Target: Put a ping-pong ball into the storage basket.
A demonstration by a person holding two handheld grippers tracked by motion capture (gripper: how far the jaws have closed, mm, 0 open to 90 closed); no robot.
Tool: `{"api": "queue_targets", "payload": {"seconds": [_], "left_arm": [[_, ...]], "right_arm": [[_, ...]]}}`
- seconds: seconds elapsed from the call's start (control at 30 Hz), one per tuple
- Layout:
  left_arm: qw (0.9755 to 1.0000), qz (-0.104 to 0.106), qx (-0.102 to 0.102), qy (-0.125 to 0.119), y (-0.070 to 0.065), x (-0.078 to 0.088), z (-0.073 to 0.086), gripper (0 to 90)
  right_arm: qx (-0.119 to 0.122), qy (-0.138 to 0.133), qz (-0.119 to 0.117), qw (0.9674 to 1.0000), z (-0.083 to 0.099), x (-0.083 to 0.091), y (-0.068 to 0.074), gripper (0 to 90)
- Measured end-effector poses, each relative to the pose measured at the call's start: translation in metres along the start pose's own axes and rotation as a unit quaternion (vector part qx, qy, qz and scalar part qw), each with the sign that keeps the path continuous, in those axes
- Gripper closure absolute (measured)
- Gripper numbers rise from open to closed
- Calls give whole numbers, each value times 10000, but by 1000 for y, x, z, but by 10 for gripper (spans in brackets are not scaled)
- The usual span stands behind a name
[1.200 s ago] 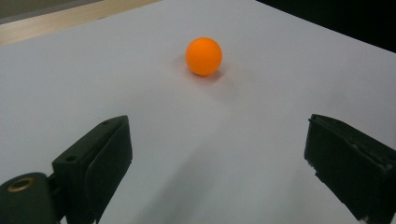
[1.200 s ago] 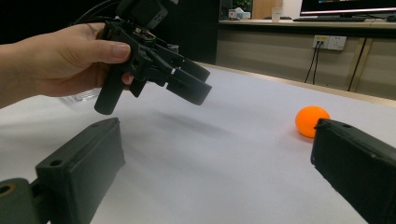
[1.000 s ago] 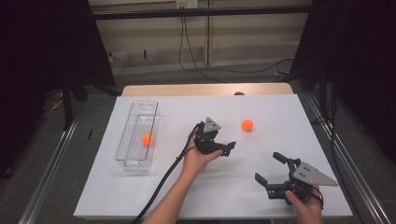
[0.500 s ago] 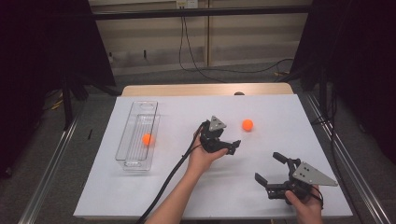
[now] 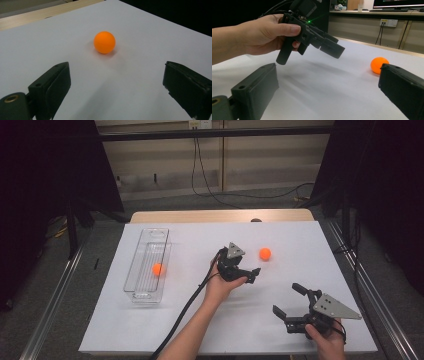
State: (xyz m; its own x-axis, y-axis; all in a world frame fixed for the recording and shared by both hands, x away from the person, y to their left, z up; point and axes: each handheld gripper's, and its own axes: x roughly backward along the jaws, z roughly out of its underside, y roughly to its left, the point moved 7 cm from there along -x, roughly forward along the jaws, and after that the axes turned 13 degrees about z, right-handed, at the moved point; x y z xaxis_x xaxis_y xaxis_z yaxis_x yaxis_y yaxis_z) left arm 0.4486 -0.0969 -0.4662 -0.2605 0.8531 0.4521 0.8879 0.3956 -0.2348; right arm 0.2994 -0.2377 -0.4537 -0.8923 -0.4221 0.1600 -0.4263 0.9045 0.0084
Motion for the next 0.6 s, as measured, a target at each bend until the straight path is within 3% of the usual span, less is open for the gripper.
{"api": "queue_targets", "payload": {"seconds": [0.6], "left_arm": [[10000,-52,-10,45,3,-13,-3,80]], "right_arm": [[-1,-3,-11,10000,0,0,1,21]]}}
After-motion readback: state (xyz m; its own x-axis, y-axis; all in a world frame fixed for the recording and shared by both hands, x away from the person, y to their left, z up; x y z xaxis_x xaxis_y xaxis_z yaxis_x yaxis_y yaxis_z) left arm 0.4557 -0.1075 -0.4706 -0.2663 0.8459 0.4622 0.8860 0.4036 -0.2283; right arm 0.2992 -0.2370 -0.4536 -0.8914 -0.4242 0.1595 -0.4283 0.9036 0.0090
